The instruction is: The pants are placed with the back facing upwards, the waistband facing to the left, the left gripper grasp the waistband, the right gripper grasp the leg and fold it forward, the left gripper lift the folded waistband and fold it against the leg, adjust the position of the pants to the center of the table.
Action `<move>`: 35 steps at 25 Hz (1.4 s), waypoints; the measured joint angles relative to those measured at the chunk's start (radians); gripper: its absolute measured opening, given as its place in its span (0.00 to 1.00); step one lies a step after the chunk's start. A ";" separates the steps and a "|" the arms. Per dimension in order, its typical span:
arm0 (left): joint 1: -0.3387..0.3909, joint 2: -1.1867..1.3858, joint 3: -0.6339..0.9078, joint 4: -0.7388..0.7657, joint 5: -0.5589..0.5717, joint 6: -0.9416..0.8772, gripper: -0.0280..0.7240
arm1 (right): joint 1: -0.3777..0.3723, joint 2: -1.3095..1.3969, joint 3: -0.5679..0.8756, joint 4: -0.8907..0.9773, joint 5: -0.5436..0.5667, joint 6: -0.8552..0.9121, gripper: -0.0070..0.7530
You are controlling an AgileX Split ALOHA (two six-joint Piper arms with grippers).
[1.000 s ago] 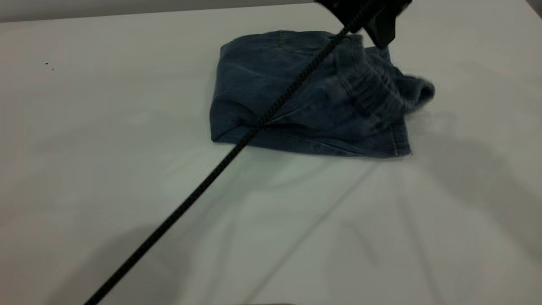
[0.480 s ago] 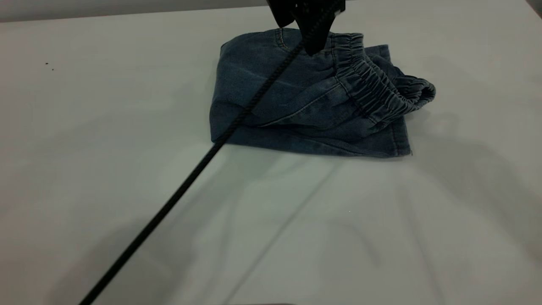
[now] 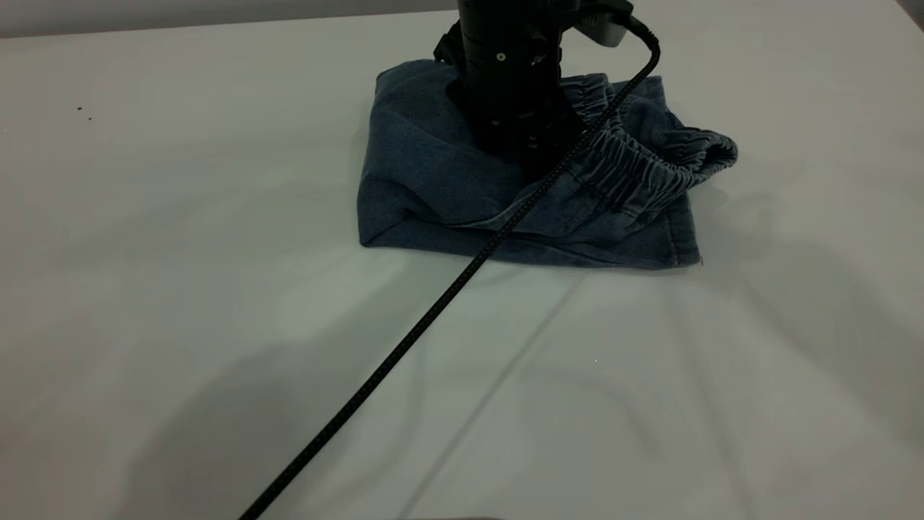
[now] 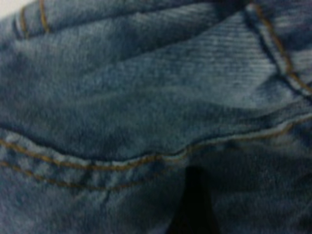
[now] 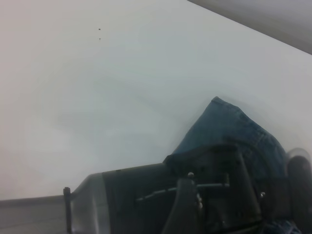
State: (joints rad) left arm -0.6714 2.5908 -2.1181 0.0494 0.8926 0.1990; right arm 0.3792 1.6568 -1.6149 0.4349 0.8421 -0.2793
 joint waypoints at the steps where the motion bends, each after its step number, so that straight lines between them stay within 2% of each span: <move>1: 0.000 0.000 -0.004 0.000 0.026 -0.016 0.74 | 0.000 0.000 0.000 0.000 0.000 0.000 0.69; 9: 0.000 0.000 -0.005 0.015 0.279 -0.222 0.74 | 0.000 0.000 0.000 0.000 0.008 0.000 0.69; 15: 0.000 0.001 -0.031 0.016 0.279 -0.251 0.74 | 0.000 0.000 0.000 0.000 0.014 0.000 0.69; 24: 0.000 -0.032 -0.258 0.016 0.279 -0.186 0.74 | 0.000 -0.094 0.000 -0.047 0.038 -0.001 0.69; 29: 0.000 -0.174 -0.265 0.015 0.279 -0.123 0.74 | 0.000 -0.268 0.000 -0.054 0.139 -0.001 0.69; 35: 0.000 -0.418 -0.267 0.015 0.279 -0.120 0.74 | 0.000 -0.494 0.000 -0.054 0.329 -0.001 0.69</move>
State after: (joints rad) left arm -0.6714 2.1732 -2.3855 0.0640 1.1714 0.0794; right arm 0.3792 1.1629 -1.6149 0.3811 1.1710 -0.2805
